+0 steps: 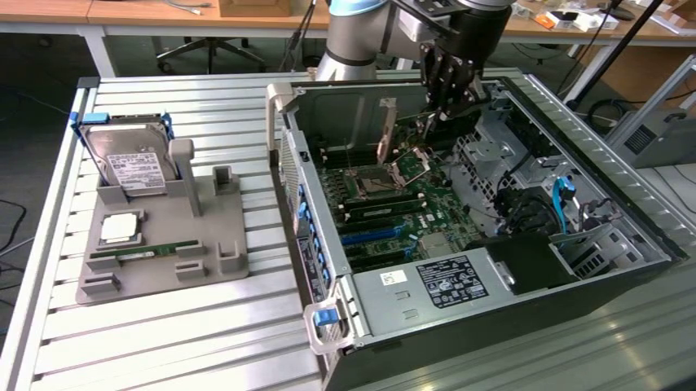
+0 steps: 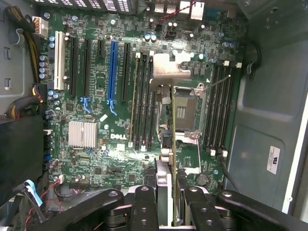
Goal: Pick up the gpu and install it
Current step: 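Insert the gpu into the slot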
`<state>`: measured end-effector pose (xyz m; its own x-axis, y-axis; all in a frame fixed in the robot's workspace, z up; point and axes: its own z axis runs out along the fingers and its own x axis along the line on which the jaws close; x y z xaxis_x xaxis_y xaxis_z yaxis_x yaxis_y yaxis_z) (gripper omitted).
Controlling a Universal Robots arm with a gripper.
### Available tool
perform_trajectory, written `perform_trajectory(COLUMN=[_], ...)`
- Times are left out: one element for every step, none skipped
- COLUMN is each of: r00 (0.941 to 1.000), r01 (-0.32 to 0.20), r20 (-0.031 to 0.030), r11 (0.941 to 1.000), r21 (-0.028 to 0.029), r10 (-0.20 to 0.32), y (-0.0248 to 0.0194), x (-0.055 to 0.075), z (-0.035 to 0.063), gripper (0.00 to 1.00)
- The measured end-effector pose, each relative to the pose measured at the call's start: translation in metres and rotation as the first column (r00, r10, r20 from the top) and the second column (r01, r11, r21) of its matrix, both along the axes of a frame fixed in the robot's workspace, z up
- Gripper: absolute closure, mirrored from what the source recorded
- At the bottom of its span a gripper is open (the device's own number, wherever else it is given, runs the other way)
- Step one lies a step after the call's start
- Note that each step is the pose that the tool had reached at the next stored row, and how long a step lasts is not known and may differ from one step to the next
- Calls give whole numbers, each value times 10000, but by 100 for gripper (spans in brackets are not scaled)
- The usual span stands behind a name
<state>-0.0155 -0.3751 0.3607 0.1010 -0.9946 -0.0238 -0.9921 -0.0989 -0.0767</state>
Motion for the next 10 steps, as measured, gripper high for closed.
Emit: perform_trajectory(r00=[10000,10000,10000,9999,9998,9998,9997,9996,9995,9995], r01=[-40,-71,-93,-142,-192,-222,-256,-288,-312,-316], r20=[0,0,0,0,0,0,0,0,0,0], r11=[10000,10000,10000,9999,9998,9998,9997,9996,9995,9995], r21=[-1,-1,-1,-2,-3,-3,-3,-4,-3,-4], r10=[40,71,93,142,192,222,256,288,312,316], y=[0,0,0,0,0,0,0,0,0,0], x=[0,1,1,4,5,6,7,7,7,7], z=[0,0,0,0,0,0,0,0,0,0], gripper=[73,73,73,73,73,73,73,73,73,73])
